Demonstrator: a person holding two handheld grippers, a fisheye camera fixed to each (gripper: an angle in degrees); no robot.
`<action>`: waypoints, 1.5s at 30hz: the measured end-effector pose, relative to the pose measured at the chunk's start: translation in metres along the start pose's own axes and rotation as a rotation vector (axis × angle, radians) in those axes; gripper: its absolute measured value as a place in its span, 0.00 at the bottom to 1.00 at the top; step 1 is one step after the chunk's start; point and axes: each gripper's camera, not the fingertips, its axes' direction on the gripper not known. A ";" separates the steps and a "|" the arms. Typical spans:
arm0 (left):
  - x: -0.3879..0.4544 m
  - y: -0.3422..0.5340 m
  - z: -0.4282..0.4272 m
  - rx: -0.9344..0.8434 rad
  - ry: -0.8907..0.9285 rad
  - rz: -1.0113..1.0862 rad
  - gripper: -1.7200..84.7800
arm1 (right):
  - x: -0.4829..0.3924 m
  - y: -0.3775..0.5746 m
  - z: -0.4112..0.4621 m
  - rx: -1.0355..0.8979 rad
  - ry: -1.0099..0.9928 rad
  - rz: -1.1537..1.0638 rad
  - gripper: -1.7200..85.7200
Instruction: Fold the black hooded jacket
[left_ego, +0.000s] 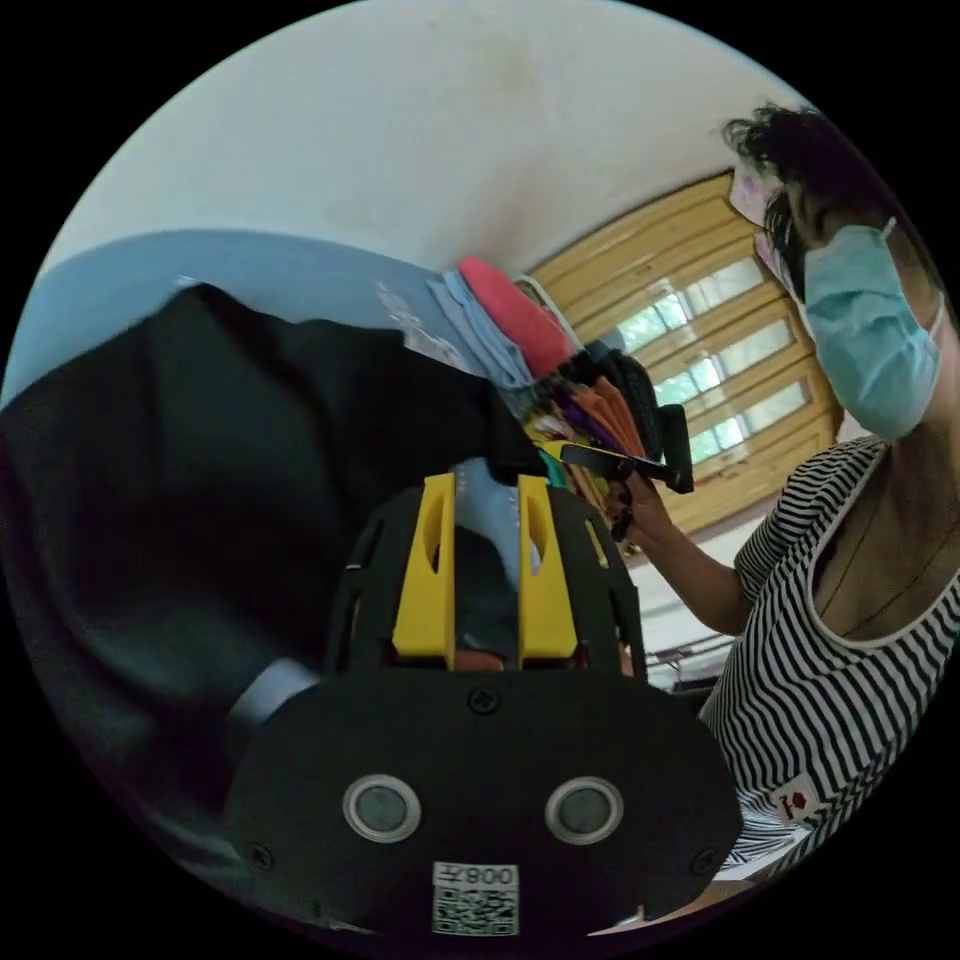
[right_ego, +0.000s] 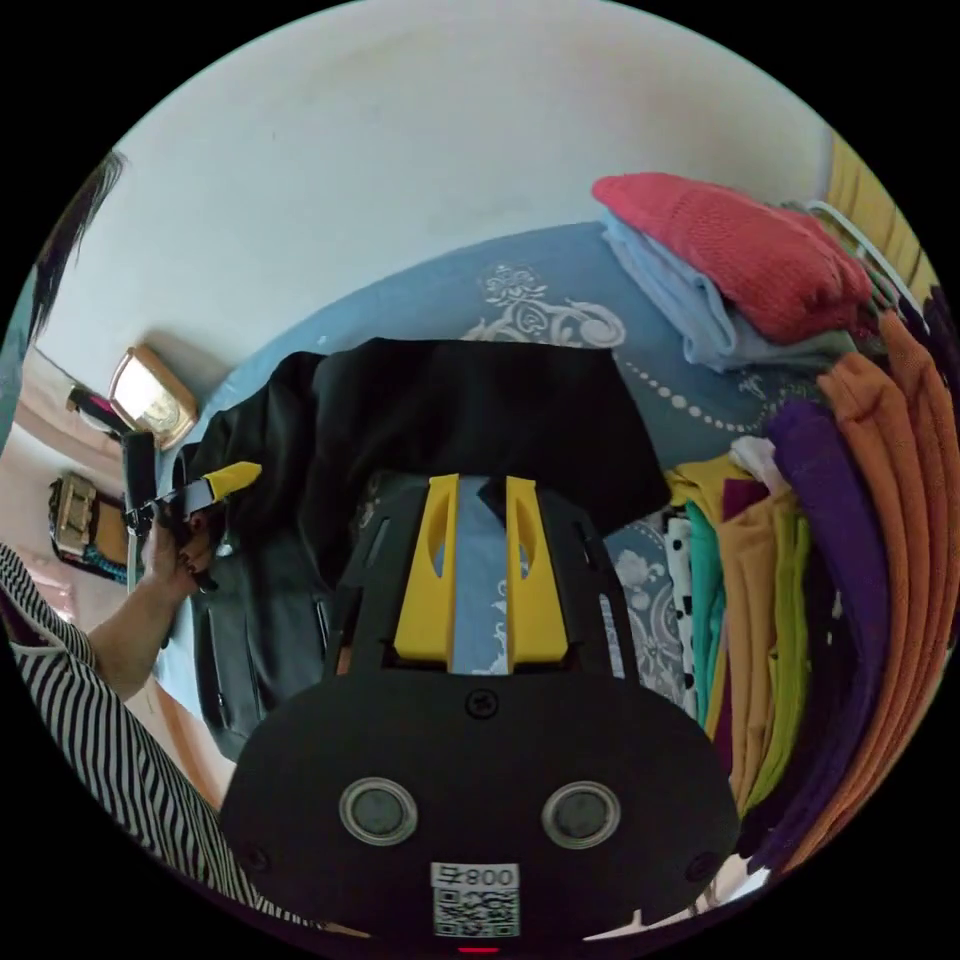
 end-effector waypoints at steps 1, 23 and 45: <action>-0.002 -0.008 0.014 -0.021 0.022 -0.003 0.14 | 0.011 0.007 -0.002 -0.001 -0.001 0.023 0.11; -0.003 -0.136 0.223 -0.318 0.029 -0.033 0.07 | 0.255 0.158 0.065 0.161 -0.487 0.538 0.11; 0.052 -0.135 0.099 -0.147 0.133 -0.104 0.03 | 0.240 0.185 0.116 0.135 -1.005 0.641 0.09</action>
